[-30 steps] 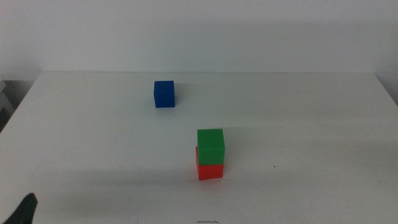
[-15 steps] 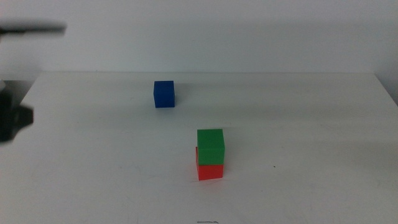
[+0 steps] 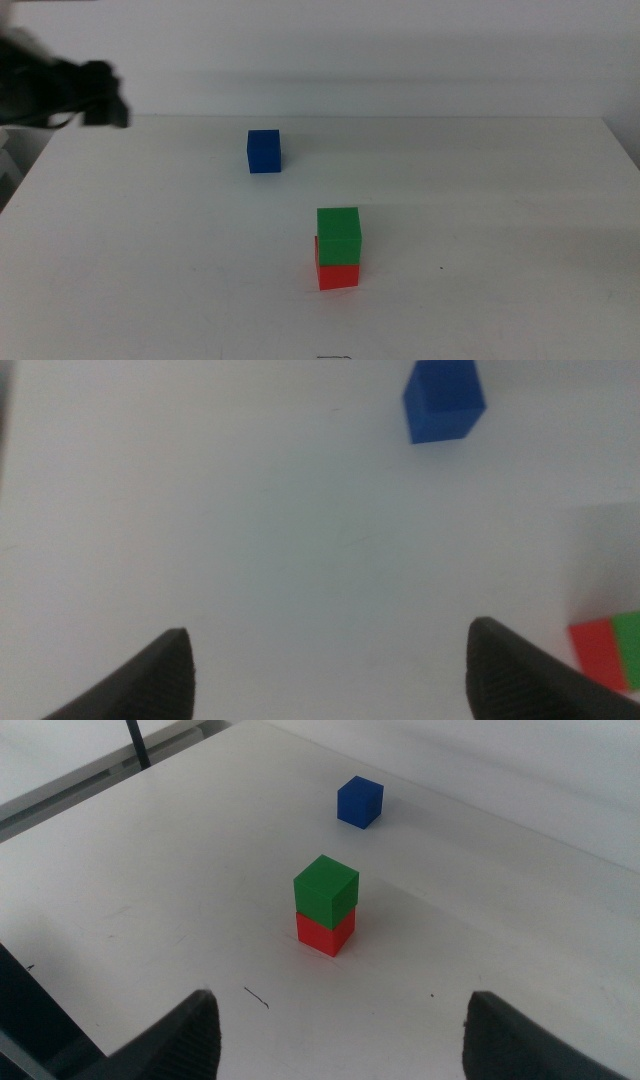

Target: Stack red cubes first, then green, then blue cubes in a specific spot.

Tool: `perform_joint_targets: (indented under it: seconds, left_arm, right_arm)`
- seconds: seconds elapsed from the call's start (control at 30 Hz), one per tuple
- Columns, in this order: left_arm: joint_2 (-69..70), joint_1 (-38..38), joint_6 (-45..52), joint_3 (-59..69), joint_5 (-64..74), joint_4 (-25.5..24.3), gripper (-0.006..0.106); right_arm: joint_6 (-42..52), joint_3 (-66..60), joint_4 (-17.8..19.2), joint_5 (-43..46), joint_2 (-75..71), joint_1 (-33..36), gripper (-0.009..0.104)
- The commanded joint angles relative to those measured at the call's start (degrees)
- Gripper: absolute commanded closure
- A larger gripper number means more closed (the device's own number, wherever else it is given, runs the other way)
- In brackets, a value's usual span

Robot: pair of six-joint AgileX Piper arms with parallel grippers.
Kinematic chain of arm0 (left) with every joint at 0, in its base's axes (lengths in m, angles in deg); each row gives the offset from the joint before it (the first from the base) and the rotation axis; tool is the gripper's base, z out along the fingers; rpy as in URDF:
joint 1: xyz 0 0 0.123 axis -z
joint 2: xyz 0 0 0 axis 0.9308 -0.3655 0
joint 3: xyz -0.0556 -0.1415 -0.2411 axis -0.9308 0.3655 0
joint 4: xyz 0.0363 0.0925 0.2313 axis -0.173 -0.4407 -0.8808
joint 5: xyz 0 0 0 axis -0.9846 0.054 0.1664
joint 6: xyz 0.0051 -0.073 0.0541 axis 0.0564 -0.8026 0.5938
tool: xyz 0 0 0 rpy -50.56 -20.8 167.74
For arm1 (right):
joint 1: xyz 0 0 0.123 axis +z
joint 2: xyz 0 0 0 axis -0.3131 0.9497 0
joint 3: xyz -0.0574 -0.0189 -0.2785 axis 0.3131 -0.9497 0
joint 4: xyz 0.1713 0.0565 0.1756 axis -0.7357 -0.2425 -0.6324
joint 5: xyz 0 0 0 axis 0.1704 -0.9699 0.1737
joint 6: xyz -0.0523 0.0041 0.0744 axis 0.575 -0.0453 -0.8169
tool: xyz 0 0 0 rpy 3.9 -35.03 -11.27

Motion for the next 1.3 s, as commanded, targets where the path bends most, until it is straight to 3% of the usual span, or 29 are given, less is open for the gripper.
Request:
perform_joint_targets:
  seconds: [0.0,0.23,0.53,0.8,1.27]
  left_arm:
    - [-2.9,2.4,-3.2,-5.4,-1.7,0.1,0.011]
    - [-19.1,7.7,-11.0,-19.0,-0.4,-6.0,0.019]
    - [-37.3,11.0,-16.1,-35.0,-0.1,-6.0,0.026]
    - [-48.4,13.5,-17.2,-48.4,3.6,-7.0,0.025]
    - [-55.8,13.6,-20.9,-54.1,2.8,-9.6,0.026]
  right_arm:
    - [0.6,1.4,0.9,3.9,0.4,0.1,0.033]
    - [0.6,1.4,0.9,3.9,0.4,0.1,0.033]
    - [0.6,1.4,0.9,3.9,0.4,0.1,0.033]
    - [0.6,1.4,0.9,3.9,0.4,0.1,0.033]
    - [0.6,1.4,0.9,3.9,0.4,0.1,0.033]
